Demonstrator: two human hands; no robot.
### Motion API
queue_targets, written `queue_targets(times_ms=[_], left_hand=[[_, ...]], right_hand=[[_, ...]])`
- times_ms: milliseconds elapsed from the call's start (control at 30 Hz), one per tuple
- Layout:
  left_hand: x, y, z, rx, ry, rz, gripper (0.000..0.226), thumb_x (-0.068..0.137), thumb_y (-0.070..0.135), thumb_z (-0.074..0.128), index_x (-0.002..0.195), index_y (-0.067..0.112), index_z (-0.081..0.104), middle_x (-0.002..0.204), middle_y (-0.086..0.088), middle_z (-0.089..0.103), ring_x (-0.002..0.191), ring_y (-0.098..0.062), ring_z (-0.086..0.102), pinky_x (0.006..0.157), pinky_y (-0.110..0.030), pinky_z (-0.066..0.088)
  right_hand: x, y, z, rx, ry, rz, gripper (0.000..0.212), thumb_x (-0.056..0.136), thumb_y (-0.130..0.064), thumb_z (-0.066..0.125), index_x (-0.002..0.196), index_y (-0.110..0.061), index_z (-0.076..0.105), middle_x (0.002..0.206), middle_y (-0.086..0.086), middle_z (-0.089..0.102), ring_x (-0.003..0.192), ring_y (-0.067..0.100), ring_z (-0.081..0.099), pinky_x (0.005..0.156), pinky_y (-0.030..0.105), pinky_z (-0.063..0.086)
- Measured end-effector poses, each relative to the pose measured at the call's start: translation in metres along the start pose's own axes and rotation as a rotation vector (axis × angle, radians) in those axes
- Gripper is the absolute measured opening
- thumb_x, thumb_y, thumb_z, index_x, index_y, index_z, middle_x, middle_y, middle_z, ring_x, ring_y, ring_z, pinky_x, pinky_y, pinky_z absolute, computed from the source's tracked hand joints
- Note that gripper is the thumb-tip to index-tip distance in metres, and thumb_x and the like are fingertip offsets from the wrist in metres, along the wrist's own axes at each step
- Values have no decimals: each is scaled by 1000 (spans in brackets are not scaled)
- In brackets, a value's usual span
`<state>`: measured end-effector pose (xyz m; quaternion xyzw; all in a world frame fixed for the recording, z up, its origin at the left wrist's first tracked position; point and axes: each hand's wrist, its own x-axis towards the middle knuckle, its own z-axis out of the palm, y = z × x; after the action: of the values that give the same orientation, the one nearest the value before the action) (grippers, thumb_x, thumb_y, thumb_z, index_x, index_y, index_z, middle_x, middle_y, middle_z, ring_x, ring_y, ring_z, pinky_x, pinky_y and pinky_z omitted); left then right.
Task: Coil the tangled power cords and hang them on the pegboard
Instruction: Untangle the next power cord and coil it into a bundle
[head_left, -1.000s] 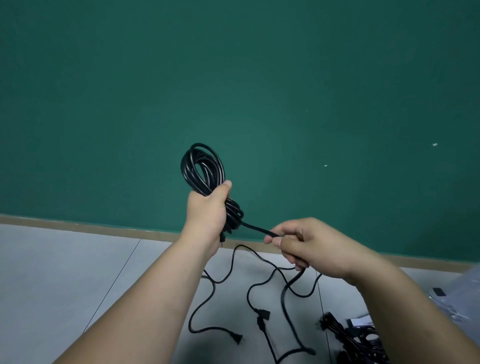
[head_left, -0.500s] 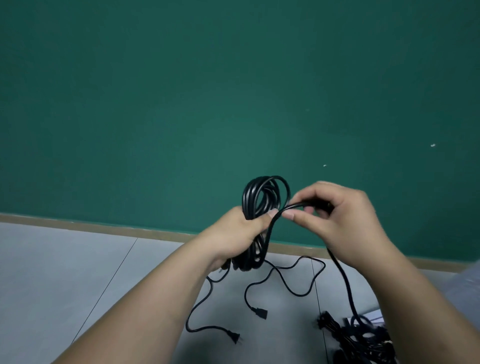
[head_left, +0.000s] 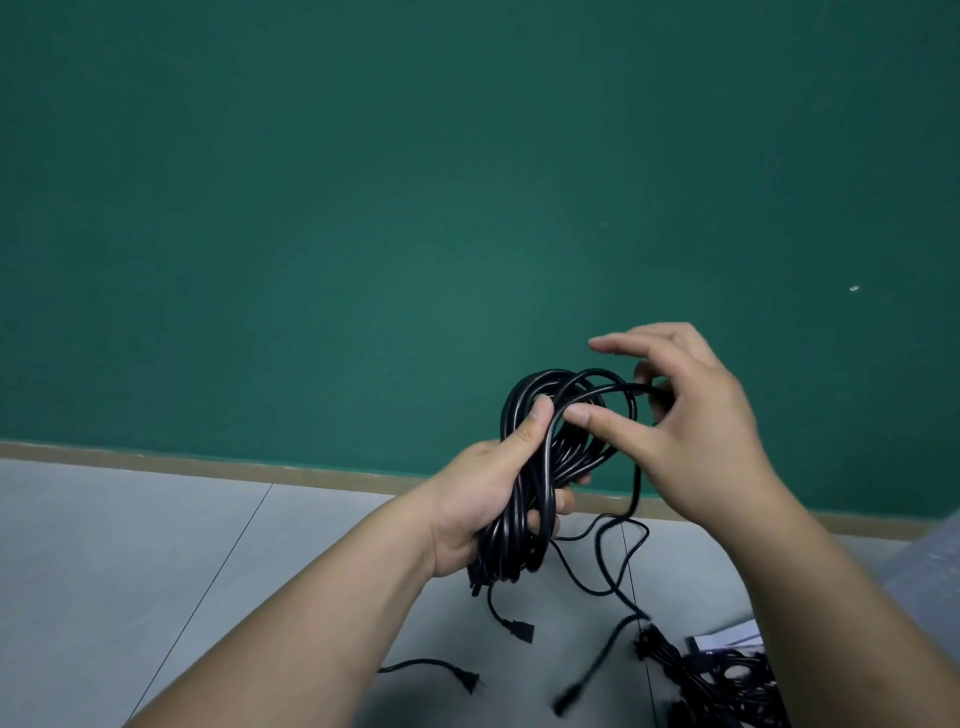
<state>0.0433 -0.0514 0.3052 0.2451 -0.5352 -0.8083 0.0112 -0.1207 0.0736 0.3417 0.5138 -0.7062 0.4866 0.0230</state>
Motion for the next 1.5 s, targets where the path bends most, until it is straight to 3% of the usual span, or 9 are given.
queue_targets(times_ms=[233,433,567,667,800,1000,1300,1433,1500], left_hand=[[-1,-2,6,49,-126,25,101,57,99,68,111,14,70,77,-1,50,59,-15,39,59,-35,30],[-14,2,9,223,-191,88,14,86,24,75,88,19,62,76,-1,51,64,-12,51,64,-34,41],[-9,-7,9,367,-74,100,23,86,2,70,83,25,71,81,3,64,79,-14,61,77,-34,49],[-4,-11,9,390,21,76,13,83,8,72,88,20,69,82,-3,60,79,-20,57,73,-33,49],[-1,-10,8,292,80,97,17,78,15,74,94,15,70,79,-5,60,76,-20,56,68,-30,46],[1,-3,0,218,177,167,17,73,17,75,90,17,77,91,-1,73,82,-13,65,79,-29,52],[9,-23,16,459,243,259,28,94,12,74,73,24,59,67,14,54,65,-6,49,63,-21,41],[9,-23,13,421,294,287,13,93,16,74,83,22,68,78,12,66,75,-8,60,75,-29,47],[7,-20,14,369,251,290,4,93,13,75,96,16,75,97,0,79,97,-16,74,91,-32,57]], right_hand=[[0,2,7,95,3,35,39,68,-62,84,98,-39,76,103,-16,67,99,12,61,78,23,41],[-2,-9,7,138,-13,-112,33,65,-44,98,86,-28,78,93,-11,67,92,16,68,79,28,51],[-2,-7,10,106,-118,-116,32,63,-34,102,83,-29,77,89,-12,67,88,14,68,76,20,49],[-3,-3,12,66,-199,-55,29,73,-29,97,93,-34,77,95,-13,67,95,12,67,81,17,48],[0,8,7,254,-183,94,17,94,-17,80,104,-30,76,101,-8,73,100,12,70,92,31,55],[1,17,3,262,9,313,3,92,-32,82,93,-30,83,83,-6,76,75,14,67,73,51,64],[-6,-3,32,-41,61,293,20,104,-36,62,105,-39,82,96,-15,68,92,-3,63,75,9,41],[-7,-5,34,68,111,323,14,101,-36,69,99,-37,83,91,-15,74,88,1,69,85,30,56],[-6,-4,34,181,140,353,10,98,-34,74,94,-34,84,89,-16,78,88,4,73,87,37,60]])
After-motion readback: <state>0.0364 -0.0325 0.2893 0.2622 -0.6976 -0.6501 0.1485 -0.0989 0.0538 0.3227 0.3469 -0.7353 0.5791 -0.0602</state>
